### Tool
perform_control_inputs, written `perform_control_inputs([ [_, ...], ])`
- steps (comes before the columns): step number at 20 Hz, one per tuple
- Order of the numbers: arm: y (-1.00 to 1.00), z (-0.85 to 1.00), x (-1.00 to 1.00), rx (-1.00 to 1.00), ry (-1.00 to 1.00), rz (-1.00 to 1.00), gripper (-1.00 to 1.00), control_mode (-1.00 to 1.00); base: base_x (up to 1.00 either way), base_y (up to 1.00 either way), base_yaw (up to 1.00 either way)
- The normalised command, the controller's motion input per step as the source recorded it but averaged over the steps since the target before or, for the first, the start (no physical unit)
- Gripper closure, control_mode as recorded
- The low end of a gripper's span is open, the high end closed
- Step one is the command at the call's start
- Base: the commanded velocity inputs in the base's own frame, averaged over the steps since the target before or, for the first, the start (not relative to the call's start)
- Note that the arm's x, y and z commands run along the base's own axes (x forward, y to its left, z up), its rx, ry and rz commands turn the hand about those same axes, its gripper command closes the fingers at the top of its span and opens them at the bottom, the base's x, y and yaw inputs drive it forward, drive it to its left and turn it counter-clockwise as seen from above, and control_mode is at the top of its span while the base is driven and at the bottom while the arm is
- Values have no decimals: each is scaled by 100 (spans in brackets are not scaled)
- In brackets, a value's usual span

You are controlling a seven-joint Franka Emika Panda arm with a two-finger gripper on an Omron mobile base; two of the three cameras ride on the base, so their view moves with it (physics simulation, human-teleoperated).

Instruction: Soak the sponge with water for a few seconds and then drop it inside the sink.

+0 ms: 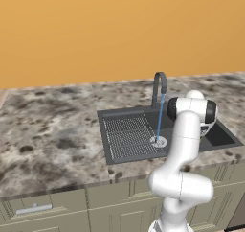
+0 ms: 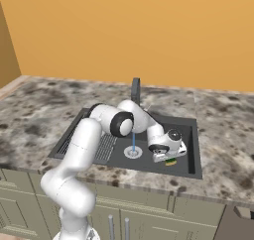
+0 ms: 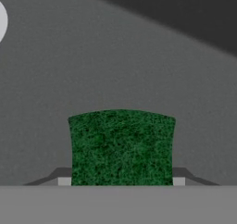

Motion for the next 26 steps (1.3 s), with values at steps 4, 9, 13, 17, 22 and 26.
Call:
perform_control_inputs([
  [4,0,0,0,0,0,0,-100,-100,0,0,0],
  [9,0,0,0,0,0,1,-100,-100,0,0,0],
  [13,0,16,0,0,0,0,-100,-100,0,0,0],
  [17,0,43,2,0,2,0,-100,-100,0,0,0],
  [22,0,61,2,0,1,0,-100,-100,0,0,0],
  [26,0,63,0,0,2,0,-100,-100,0,0,0],
])
